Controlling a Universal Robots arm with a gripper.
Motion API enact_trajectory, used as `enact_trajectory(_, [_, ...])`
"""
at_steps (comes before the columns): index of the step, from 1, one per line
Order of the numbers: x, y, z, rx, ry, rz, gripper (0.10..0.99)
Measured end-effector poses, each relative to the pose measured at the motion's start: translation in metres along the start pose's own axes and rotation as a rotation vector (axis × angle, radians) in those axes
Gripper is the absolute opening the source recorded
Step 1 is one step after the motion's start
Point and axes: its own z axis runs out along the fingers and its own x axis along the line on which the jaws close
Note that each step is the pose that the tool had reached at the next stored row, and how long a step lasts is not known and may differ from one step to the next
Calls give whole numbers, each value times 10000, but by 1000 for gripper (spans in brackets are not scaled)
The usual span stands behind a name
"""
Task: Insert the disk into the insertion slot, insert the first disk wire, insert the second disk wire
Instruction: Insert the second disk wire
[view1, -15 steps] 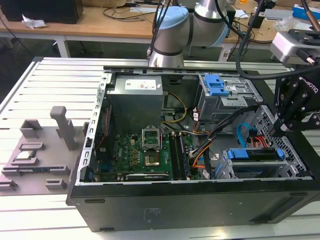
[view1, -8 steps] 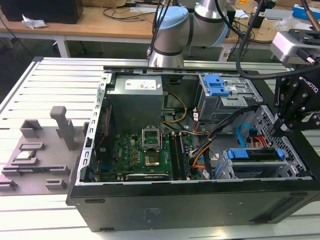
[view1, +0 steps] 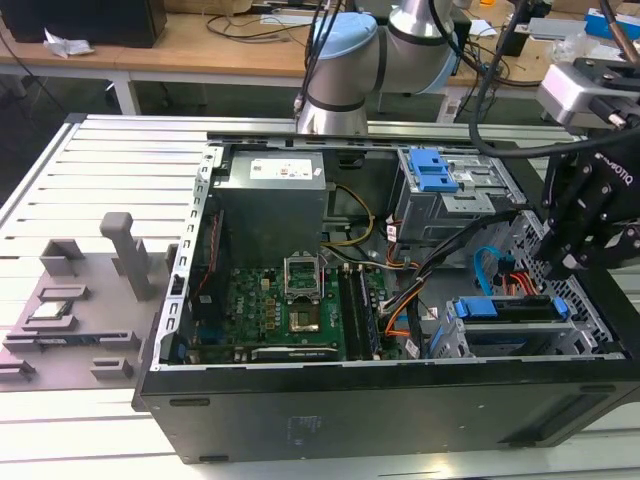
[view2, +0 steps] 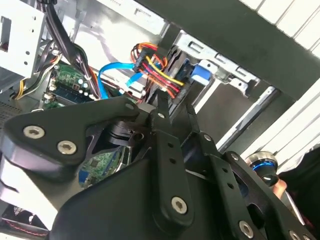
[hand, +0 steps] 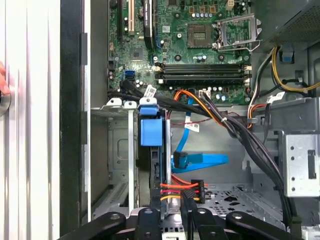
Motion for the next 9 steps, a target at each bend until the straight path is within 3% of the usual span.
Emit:
enact_trajectory(3, [-54,147,12,0,-1,1,302])
enact_trajectory(9, [-53,316,40,5,50,4,302])
